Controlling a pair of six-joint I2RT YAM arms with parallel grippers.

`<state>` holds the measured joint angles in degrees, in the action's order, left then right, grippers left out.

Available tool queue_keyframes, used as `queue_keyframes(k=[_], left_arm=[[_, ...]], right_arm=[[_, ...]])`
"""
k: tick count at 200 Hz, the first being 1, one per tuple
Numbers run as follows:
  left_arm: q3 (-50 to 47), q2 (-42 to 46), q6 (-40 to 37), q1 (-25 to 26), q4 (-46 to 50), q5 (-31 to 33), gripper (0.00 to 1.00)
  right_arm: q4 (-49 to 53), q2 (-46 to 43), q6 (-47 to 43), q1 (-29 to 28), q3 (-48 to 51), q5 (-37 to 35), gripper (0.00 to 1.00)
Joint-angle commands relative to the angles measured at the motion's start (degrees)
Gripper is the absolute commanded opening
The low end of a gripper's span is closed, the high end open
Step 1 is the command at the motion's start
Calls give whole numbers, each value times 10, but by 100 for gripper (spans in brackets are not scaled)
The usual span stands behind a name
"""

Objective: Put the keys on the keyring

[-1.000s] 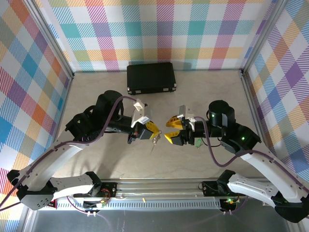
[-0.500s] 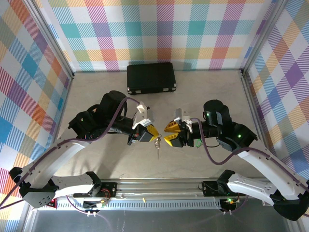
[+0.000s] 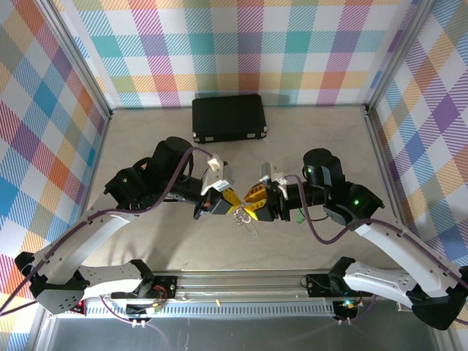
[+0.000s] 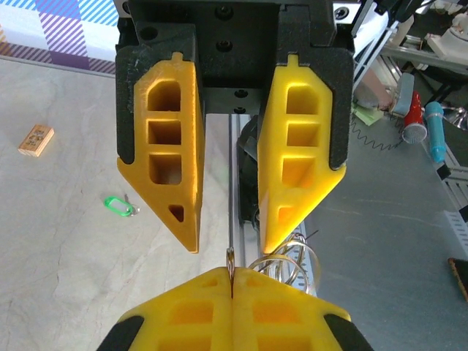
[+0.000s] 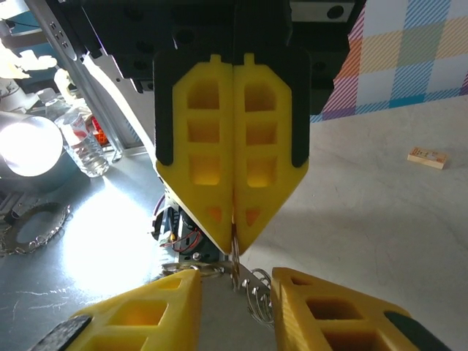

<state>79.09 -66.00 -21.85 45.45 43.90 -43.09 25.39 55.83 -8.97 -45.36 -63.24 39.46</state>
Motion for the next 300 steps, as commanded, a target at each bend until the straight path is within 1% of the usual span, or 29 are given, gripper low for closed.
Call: queue_keyframes(k=[1, 33, 86, 115, 134, 161, 181, 205, 212, 230, 244, 267, 286, 293, 300], left_arm=[[23, -6, -19, -3, 9, -21, 0], [26, -9, -23, -4, 12, -25, 0], [16, -3, -21, -3, 10, -25, 0], [16, 0, -21, -4, 11, -24, 0], [15, 0, -19, -4, 8, -26, 0], [9, 1, -13, -4, -4, -29, 0], [1, 6, 2, -4, -23, -31, 0], [-22, 25, 44, -3, -78, -37, 0], [-31, 32, 55, -3, -96, -36, 6], [-55, 52, 85, -4, -135, -26, 28], [-73, 70, 118, -3, -164, -9, 39], [-105, 115, 186, -3, -234, -1, 45], [-127, 147, 219, -4, -270, 16, 46], [-136, 157, 230, -3, -275, 24, 47], [-148, 166, 239, -4, -304, 33, 47]], right_arm=[[-15, 6, 6, -3, -15, 20, 30], [-13, 13, 7, -3, -17, 24, 30], [-5, 23, 2, -3, -20, 24, 25], [5, 29, -3, -3, -26, 23, 19], [9, 31, -6, -3, -29, 15, 10], [11, 31, -8, -3, -30, 12, 1], [9, 29, -7, -3, -29, 13, 0], [-7, 24, 3, -7, -21, 12, 0], [-11, 21, 5, -7, -18, 7, 0], [-36, 7, 15, -8, -1, -16, 0], [-73, -8, 38, -9, 19, -20, 0], [-160, -32, 98, -8, 54, -2, 0], [-229, -46, 144, -8, 81, 6, 0], [-268, -52, 169, -8, 94, 8, 0], [-318, -56, 203, -8, 110, 9, 0]])
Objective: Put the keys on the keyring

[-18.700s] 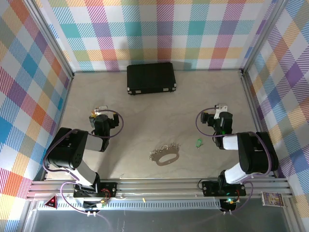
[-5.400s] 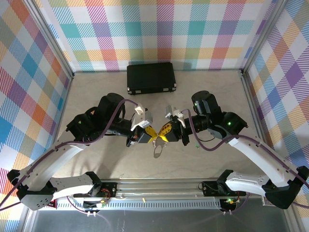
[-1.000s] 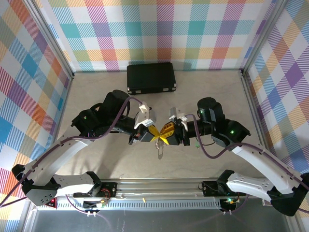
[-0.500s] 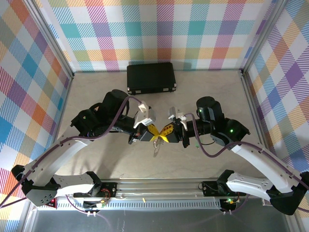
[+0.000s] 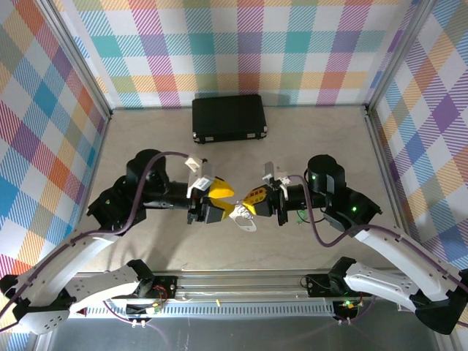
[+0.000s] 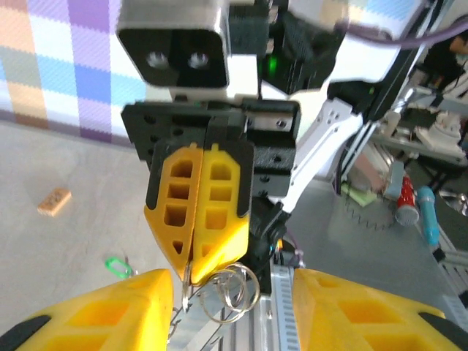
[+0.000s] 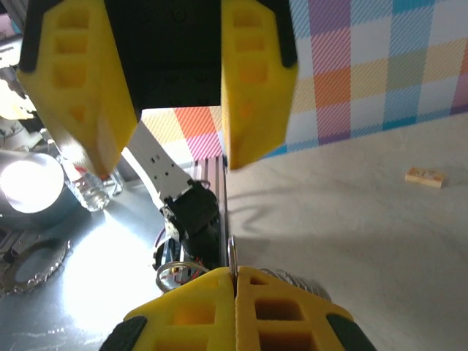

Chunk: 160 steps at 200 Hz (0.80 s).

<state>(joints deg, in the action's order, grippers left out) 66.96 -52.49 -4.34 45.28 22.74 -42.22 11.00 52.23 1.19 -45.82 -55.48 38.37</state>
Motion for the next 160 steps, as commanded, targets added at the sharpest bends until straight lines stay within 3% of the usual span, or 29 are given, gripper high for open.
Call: queue_keyframes(k=[1, 26, 44, 75, 110, 133, 160], left_arm=[[-28, 32, 65, -2, -95, 26, 47], [-57, 49, 100, -1, -149, 35, 44], [-66, 50, 105, -2, -162, 33, 40], [-73, 34, 105, -2, -196, 36, 31], [-86, 22, 118, -2, -252, 52, 29], [-78, 12, 114, -1, -246, 44, 28], [-70, 9, 113, -1, -244, 33, 19]], right_arm=[[-174, -21, 104, -3, 35, 20, 0], [-356, -24, 218, -3, 90, 9, 0], [-422, -32, 250, -3, 120, -18, 0], [-440, -33, 254, -4, 130, -26, 0], [-455, -41, 258, -4, 138, -26, 0], [-446, -41, 250, -4, 135, -16, 0], [-433, -43, 237, -4, 131, -11, 0]])
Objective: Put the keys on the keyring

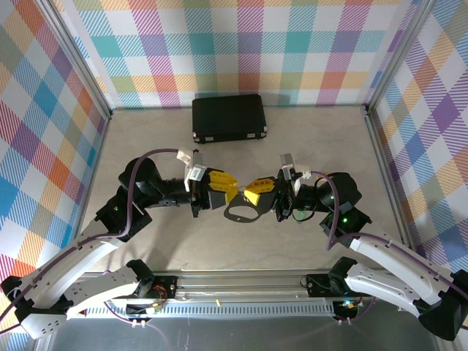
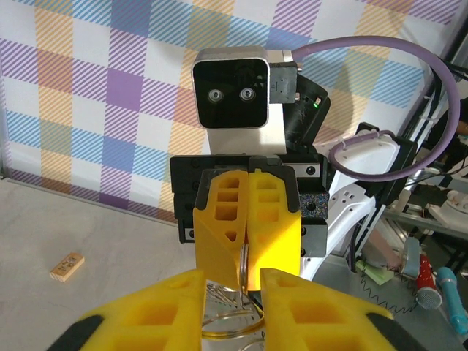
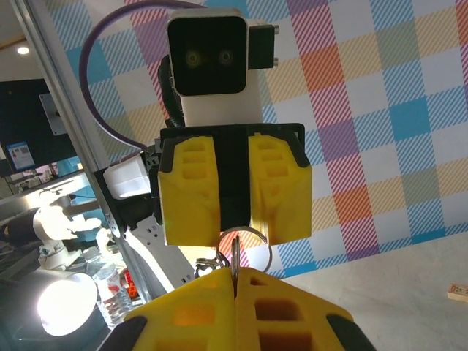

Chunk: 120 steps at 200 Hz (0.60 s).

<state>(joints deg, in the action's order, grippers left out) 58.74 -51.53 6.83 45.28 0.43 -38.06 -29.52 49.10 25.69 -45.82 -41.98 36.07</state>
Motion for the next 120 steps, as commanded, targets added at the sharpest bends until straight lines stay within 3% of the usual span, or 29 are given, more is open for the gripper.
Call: queue_keyframes(k=[1, 75, 120], left_arm=[[12, 0, 1, -1, -20, -9, 19], [24, -6, -21, -1, 5, -21, 2], [19, -23, 25, -2, -31, -105, 0]], right_arm=[[-29, -12, -8, -4, -5, 12, 0], [-29, -24, -9, -4, -8, 9, 0], [-23, -25, -14, -4, -11, 2, 0]])
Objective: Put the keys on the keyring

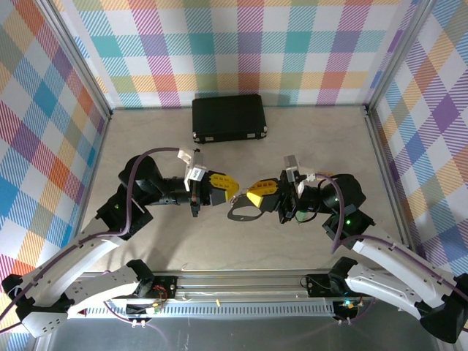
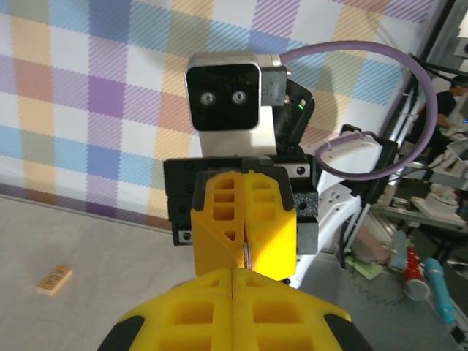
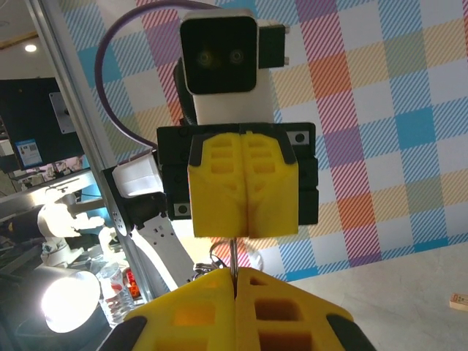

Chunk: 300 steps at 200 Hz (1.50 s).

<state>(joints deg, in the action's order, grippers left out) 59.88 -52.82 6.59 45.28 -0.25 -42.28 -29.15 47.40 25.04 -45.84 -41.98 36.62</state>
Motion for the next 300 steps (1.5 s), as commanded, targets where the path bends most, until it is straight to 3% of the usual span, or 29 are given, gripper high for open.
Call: queue_keyframes(k=[1, 75, 97, 108, 175, 300], left_arm=[[8, -10, 28, -1, -24, -65, 0], [1, -7, 24, 0, -18, -65, 0], [-10, -4, 25, 3, -32, -53, 16], [-14, 2, 24, 3, -34, -44, 19], [-13, 21, 4, 3, -28, -17, 14], [-8, -11, 7, 7, -79, -35, 16]], right_arm=[[-27, -8, -8, -4, -11, -4, 0], [-38, 2, -4, -4, -12, -13, 0], [-38, -2, -3, -4, -8, -22, 0], [-36, -4, -4, -4, -8, -25, 0], [-48, -1, 2, -4, -7, -27, 0], [-44, 1, 2, -4, -7, -30, 0]])
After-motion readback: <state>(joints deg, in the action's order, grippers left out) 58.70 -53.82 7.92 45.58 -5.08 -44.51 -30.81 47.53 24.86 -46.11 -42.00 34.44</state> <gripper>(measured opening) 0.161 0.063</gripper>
